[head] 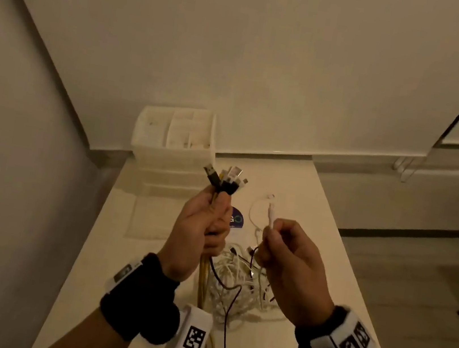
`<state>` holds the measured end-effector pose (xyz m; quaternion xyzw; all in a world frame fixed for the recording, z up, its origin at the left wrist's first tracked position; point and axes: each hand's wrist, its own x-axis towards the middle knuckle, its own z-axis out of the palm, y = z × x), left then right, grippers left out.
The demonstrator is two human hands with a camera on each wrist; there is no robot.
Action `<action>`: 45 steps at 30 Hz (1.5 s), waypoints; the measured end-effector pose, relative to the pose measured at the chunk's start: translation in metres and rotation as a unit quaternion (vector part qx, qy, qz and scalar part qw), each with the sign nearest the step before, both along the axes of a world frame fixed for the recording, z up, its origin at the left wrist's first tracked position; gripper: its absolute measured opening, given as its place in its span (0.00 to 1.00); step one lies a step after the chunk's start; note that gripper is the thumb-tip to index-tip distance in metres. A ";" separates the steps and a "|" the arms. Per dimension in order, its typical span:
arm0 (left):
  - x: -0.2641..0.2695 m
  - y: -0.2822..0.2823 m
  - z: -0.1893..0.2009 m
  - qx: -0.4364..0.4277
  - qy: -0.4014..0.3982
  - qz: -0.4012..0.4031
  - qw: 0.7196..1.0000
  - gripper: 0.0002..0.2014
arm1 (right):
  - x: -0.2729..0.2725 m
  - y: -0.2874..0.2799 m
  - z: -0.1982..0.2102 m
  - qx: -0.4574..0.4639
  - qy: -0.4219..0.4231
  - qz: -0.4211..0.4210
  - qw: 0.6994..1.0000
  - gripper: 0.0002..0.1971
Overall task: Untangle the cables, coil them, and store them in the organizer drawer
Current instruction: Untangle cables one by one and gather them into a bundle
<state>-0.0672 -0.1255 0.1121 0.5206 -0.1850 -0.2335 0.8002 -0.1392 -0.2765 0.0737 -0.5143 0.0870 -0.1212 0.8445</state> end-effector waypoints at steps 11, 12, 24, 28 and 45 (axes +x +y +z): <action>-0.006 -0.008 0.006 0.123 -0.095 0.143 0.977 0.07 | 0.028 0.044 0.046 -0.198 -0.047 -0.064 0.977 0.16; -0.007 -0.008 0.004 0.137 -0.106 0.148 0.974 0.09 | 0.027 0.045 0.047 -0.204 -0.044 -0.065 0.976 0.16; 0.029 0.030 0.027 0.004 -0.104 0.248 0.963 0.20 | 0.009 0.018 -0.040 -0.403 -0.004 0.146 0.904 0.13; 0.043 0.055 0.046 -0.041 -0.092 0.274 0.956 0.19 | 0.005 -0.001 -0.087 -0.429 0.053 0.130 0.892 0.19; 0.005 -0.001 -0.010 0.359 -0.288 0.116 0.880 0.09 | 0.047 -0.001 0.012 -0.257 -0.018 0.094 0.962 0.10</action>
